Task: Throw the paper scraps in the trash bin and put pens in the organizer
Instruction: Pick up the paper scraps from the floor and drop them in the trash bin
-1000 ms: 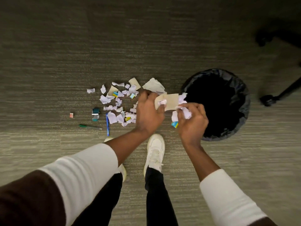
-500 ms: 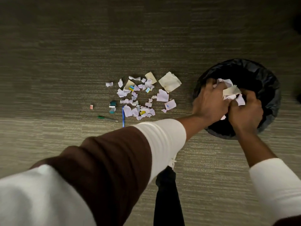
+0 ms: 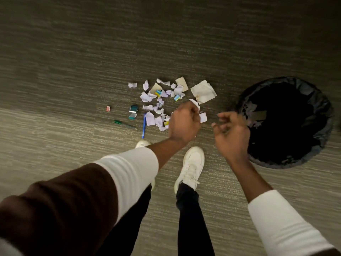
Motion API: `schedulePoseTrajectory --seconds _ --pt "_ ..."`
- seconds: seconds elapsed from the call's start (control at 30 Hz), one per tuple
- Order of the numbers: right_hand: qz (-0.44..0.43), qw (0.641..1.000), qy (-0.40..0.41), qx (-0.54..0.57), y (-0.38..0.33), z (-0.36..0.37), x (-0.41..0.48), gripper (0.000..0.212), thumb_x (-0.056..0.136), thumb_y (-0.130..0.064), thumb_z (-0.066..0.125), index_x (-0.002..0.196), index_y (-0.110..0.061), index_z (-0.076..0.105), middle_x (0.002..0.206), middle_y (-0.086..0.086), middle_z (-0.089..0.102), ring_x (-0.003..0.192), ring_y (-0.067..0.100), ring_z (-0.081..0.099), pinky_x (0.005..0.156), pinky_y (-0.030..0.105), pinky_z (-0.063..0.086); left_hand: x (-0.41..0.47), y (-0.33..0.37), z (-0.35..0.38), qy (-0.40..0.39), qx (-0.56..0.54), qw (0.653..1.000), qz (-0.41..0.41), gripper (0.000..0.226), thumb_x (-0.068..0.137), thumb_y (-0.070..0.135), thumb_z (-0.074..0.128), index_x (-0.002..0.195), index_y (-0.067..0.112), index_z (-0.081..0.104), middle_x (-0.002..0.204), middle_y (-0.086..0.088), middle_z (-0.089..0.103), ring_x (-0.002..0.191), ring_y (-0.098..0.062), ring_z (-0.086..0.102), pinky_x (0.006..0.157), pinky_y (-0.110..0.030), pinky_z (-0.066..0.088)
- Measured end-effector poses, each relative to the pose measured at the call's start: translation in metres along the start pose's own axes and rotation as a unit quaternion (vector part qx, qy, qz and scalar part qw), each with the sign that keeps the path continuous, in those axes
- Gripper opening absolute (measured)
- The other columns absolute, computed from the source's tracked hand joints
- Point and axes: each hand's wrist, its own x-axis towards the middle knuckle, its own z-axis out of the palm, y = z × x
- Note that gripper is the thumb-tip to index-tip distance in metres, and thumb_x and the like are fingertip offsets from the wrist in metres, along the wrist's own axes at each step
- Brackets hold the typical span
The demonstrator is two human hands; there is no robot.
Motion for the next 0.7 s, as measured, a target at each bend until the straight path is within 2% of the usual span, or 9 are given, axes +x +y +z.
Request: schedulePoseTrajectory --seconds 0.07,0.13,0.2,0.3,0.37,0.47,0.53,0.63,0.7 --pt "0.014 0.994 -0.100 -0.039 -0.010 0.031 -0.003 0.043 0.081 -0.034 0.082 0.117 -0.023 0.060 0.112 0.003 0.067 0.085 0.019 0.067 0.080 0.036 0.057 0.002 -0.041 -0.016 0.012 0.036 0.998 -0.053 0.011 0.093 0.011 0.062 0.100 0.017 0.068 0.102 -0.004 0.073 0.087 -0.025 0.070 0.078 -0.043 0.060" --pt "0.061 0.978 -0.187 -0.066 -0.015 0.060 -0.005 0.062 0.079 -0.046 0.084 0.126 -0.024 0.051 0.120 0.007 0.066 0.100 0.031 0.069 0.083 0.036 0.054 0.003 -0.082 -0.026 0.007 0.073 0.992 -0.105 0.009 0.094 0.017 0.063 0.102 0.015 0.066 0.106 -0.009 0.072 0.094 -0.030 0.071 0.081 -0.044 0.059" --pt "0.098 0.958 -0.249 -0.102 -0.011 0.087 -0.005 0.081 0.075 -0.056 0.085 0.137 -0.024 0.042 0.134 0.013 0.060 0.117 0.038 0.064 0.088 0.038 0.051 0.007 -0.118 -0.028 -0.034 0.101 0.980 -0.169 0.029 0.093 0.026 0.068 0.117 0.010 0.063 0.122 -0.015 0.068 0.111 -0.037 0.068 0.090 -0.045 0.057" --pt "0.102 0.933 -0.304 -0.161 0.006 0.127 0.003 0.108 0.070 -0.061 0.087 0.152 -0.022 0.028 0.151 0.019 0.046 0.135 0.042 0.052 0.107 0.048 0.050 0.017 -0.162 -0.020 -0.084 0.115 0.963 -0.229 0.062 0.089 0.033 0.075 0.138 0.004 0.050 0.139 -0.021 0.056 0.127 -0.040 0.059 0.102 -0.047 0.052" --pt "0.089 0.922 -0.325 -0.192 0.019 0.155 0.013 0.118 0.069 -0.062 0.088 0.158 -0.021 0.021 0.156 0.022 0.039 0.142 0.043 0.045 0.113 0.051 0.047 0.023 -0.188 -0.008 -0.105 0.146 0.961 -0.210 0.066 0.086 0.032 0.076 0.140 0.006 0.047 0.140 -0.020 0.053 0.128 -0.040 0.057 0.104 -0.049 0.053" --pt "0.039 0.908 -0.334 -0.249 0.040 0.198 0.027 0.125 0.072 -0.065 0.084 0.163 -0.022 0.010 0.164 0.028 0.024 0.153 0.044 0.028 0.115 0.048 0.043 0.036 -0.219 0.015 -0.130 0.181 0.965 -0.141 0.076 0.083 0.031 0.079 0.146 0.010 0.041 0.145 -0.022 0.046 0.133 -0.042 0.050 0.106 -0.050 0.052" --pt "0.006 0.913 -0.329 -0.241 0.055 0.225 0.035 0.126 0.073 -0.062 0.084 0.164 -0.025 0.005 0.170 0.022 0.014 0.158 0.038 0.017 0.120 0.046 0.037 0.045 -0.236 0.034 -0.135 0.190 0.970 -0.076 0.088 0.083 0.033 0.080 0.155 0.013 0.033 0.153 -0.024 0.037 0.141 -0.046 0.040 0.111 -0.051 0.046" --pt "-0.071 0.926 -0.299 -0.218 0.073 0.256 0.050 0.118 0.074 -0.046 0.090 0.164 -0.026 0.016 0.171 0.016 0.012 0.158 0.037 0.014 0.124 0.050 0.031 0.057 -0.253 0.063 -0.159 0.240 0.957 -0.030 0.104 0.084 0.044 0.079 0.164 0.017 0.018 0.166 -0.024 0.017 0.152 -0.047 0.025 0.119 -0.053 0.039" --pt "-0.144 0.914 -0.269 -0.269 0.078 0.272 0.058 0.110 0.074 -0.041 0.090 0.161 -0.031 0.023 0.169 0.021 0.011 0.156 0.042 0.018 0.120 0.054 0.037 0.062 -0.261 0.080 -0.159 0.243 0.957 -0.032 0.107 0.085 0.046 0.079 0.166 0.024 0.013 0.171 -0.023 0.004 0.155 -0.049 0.019 0.117 -0.057 0.041"
